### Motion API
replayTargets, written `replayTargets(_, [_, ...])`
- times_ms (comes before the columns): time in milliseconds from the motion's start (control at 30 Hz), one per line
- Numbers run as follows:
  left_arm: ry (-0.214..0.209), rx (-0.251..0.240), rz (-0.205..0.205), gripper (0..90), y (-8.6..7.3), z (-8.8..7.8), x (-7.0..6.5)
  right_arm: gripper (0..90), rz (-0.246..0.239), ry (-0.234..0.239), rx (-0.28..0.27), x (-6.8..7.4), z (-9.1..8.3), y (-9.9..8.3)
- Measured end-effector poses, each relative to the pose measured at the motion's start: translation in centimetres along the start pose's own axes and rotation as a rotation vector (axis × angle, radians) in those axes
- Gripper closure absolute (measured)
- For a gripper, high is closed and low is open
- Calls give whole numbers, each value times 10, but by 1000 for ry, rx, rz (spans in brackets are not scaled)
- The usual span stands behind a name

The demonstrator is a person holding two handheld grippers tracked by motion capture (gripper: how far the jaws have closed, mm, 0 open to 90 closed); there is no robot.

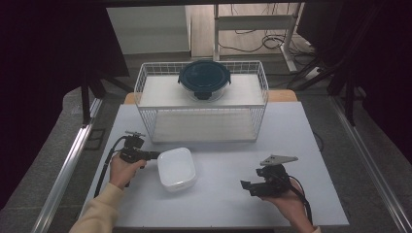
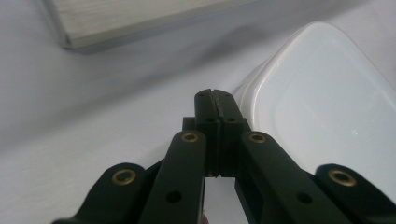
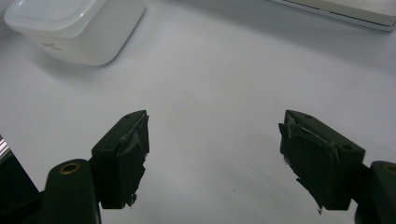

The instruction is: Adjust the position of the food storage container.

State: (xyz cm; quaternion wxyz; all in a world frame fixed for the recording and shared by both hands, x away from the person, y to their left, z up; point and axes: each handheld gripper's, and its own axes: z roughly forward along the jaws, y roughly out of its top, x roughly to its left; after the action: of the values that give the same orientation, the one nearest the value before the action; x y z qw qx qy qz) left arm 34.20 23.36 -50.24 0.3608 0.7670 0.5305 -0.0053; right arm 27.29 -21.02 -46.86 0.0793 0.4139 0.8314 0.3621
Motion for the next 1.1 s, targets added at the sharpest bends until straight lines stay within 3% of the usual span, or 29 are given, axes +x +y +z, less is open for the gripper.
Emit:
replayTargets(233, [-7,3,-3,900,0,1,-2,235,-1,-1,-4,-1,0,0])
replayTargets(567, [-47,14,7,900,-1,9,-16,235,0,1,-1,-1,1,-1])
replayTargets(933, [-93,31,44,900,2,25,-43,235,-5,4,7,0,3,-1])
replayTargets(1000, [-106,40,66,900,3,28,-49,235,-4,4,7,0,3,-1])
replayTargets(1100, [-121,30,64,900,4,34,-59,235,-3,3,4,-1,3,-1])
